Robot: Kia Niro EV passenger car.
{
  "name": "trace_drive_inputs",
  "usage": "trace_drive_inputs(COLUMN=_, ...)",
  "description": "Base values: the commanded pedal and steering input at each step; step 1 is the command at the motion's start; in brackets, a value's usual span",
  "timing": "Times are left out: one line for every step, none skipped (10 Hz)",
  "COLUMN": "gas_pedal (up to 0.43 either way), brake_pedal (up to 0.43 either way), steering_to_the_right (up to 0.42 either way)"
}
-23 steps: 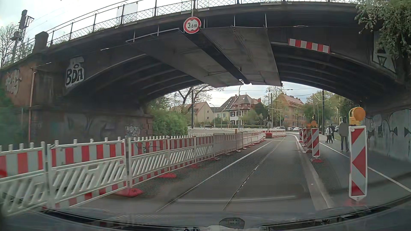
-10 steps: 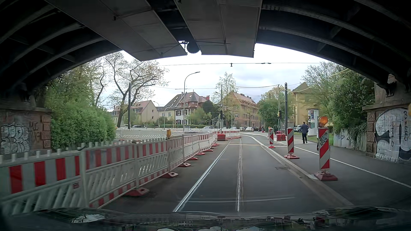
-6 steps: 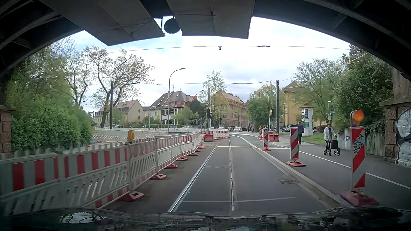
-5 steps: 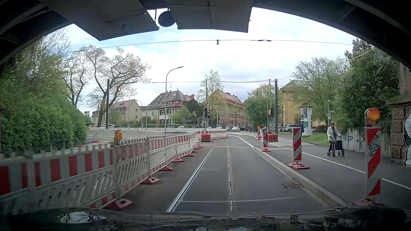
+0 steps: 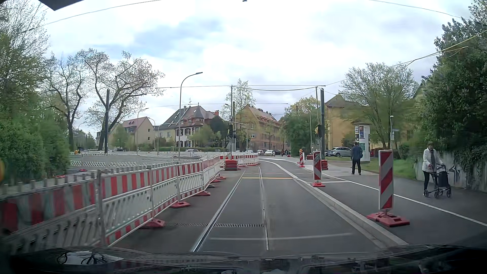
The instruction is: Follow the waypoints while adhering to traffic rules and regulations
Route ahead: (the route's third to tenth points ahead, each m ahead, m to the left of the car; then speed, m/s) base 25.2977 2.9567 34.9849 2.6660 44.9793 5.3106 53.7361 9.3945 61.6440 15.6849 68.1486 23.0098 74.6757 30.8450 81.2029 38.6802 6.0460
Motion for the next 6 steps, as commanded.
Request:
trace_drive_inputs(gas_pedal=0.067, brake_pedal=0.000, steering_to_the_right=0.026)
trace_drive_inputs(gas_pedal=0.067, brake_pedal=0.000, steering_to_the_right=0.023)
trace_drive_inputs(gas_pedal=0.067, brake_pedal=0.000, steering_to_the_right=0.020)
trace_drive_inputs(gas_pedal=0.067, brake_pedal=0.000, steering_to_the_right=0.017)
trace_drive_inputs(gas_pedal=0.067, brake_pedal=0.000, steering_to_the_right=0.015)
trace_drive_inputs(gas_pedal=0.059, brake_pedal=0.000, steering_to_the_right=0.015)
